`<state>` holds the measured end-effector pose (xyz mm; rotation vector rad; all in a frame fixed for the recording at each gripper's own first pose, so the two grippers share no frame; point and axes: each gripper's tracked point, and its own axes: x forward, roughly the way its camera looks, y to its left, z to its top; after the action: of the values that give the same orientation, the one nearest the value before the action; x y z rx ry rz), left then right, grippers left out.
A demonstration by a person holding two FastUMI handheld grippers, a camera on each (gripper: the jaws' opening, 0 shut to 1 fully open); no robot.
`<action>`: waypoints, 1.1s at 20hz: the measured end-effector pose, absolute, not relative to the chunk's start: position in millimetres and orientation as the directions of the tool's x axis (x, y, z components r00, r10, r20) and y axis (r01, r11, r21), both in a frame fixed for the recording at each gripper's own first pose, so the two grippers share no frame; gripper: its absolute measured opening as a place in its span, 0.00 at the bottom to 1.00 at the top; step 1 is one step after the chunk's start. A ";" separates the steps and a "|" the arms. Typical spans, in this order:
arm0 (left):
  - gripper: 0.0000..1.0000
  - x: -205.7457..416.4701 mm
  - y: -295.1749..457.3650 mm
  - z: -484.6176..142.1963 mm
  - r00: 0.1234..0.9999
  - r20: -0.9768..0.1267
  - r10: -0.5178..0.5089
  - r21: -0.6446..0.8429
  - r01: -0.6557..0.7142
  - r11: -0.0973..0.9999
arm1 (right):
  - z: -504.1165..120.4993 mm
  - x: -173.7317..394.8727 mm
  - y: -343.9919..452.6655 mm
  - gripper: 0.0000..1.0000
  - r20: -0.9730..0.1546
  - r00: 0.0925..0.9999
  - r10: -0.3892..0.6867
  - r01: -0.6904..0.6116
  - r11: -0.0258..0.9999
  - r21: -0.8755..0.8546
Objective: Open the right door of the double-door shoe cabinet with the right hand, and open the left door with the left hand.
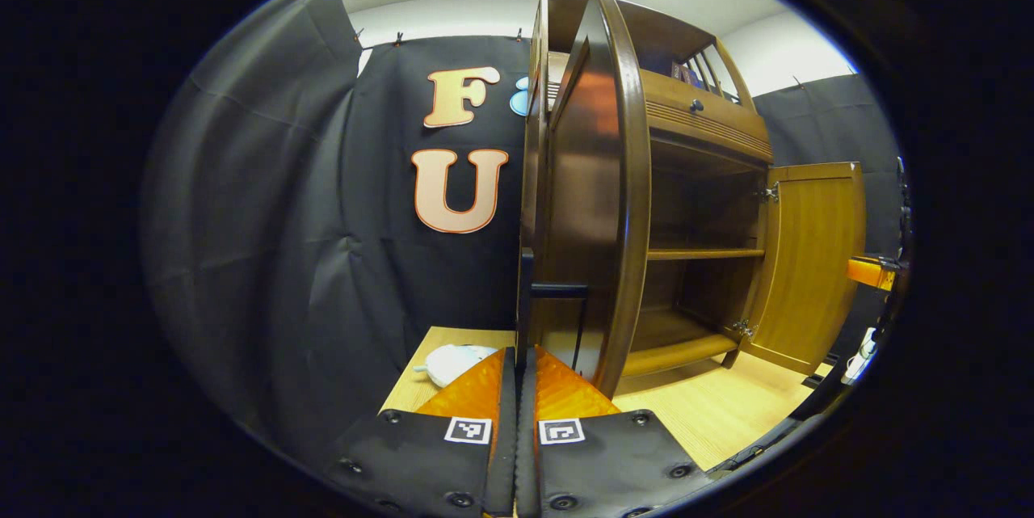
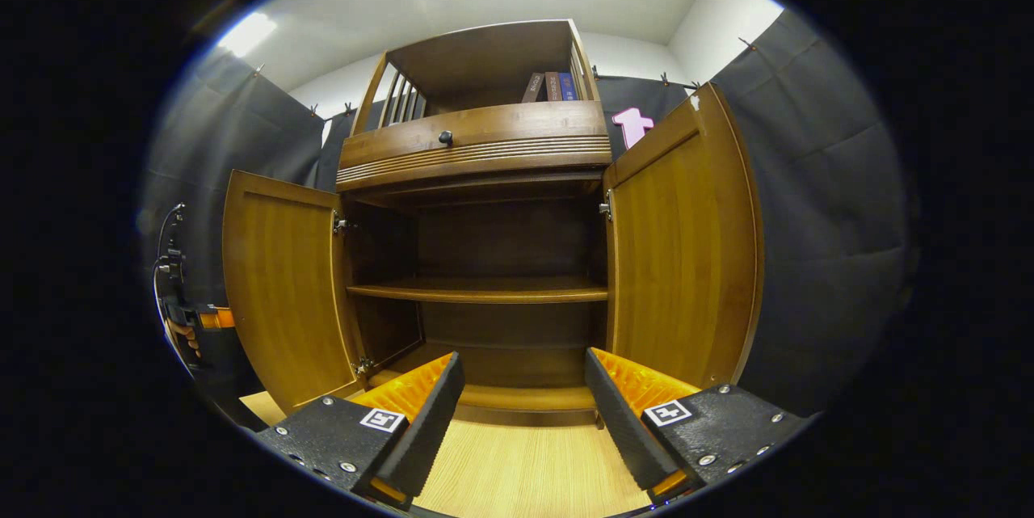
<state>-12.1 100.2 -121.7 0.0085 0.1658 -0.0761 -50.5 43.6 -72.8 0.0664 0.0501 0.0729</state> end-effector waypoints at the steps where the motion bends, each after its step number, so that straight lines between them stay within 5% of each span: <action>1: 0.08 -11.6 100.3 -121.3 0.983 -0.165 -0.082 -0.001 0.083 0.997 | -72.6 -49.2 44.0 0.99 -0.048 0.996 0.074 -0.070 0.995 0.068; 7: 0.07 -13.1 101.6 -123.1 0.973 -0.167 -0.156 -0.013 0.156 0.988 | -73.8 -44.3 58.2 0.99 -0.060 0.995 0.083 -0.079 0.995 0.066; 8: 0.07 -13.8 102.6 -121.8 0.971 -0.165 -0.172 -0.003 0.174 0.985 | -71.5 -42.9 60.9 0.92 -0.060 0.995 0.085 -0.081 0.995 0.061; 9: 0.07 -13.4 106.6 -122.7 0.968 -0.173 -0.180 0.005 0.184 0.983 | -70.5 -42.2 64.3 0.99 -0.059 0.994 0.089 -0.086 0.995 0.059; 11: 0.07 -12.0 107.5 -120.8 0.969 -0.173 -0.177 0.010 0.181 0.983 | -68.7 -41.6 73.4 0.99 -0.056 0.993 0.102 -0.098 0.993 0.064; 13: 0.07 -11.5 107.9 -120.0 0.969 -0.168 -0.179 -0.016 0.179 0.984 | -68.9 -43.2 79.0 0.92 -0.056 0.992 0.110 -0.107 0.992 0.060; 14: 0.07 -11.0 109.4 -118.4 0.970 -0.165 -0.176 -0.029 0.174 0.984 | -68.8 -43.4 80.3 0.99 -0.057 0.992 0.111 -0.108 0.993 0.055; 19: 0.07 -25.2 106.1 -118.3 0.973 -0.197 -0.119 0.007 0.123 0.992 | -63.4 -48.3 72.8 0.92 -0.053 0.993 0.104 -0.101 0.994 0.050; 22: 0.09 -40.2 117.4 -109.6 0.980 -0.193 -0.044 0.050 0.055 0.997 | -62.5 -51.9 66.8 0.99 -0.050 0.994 0.099 -0.097 0.994 0.051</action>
<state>-40.2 117.4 -109.6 0.0556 0.1927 -0.0496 -51.9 66.8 -62.5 0.0488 0.0528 0.0984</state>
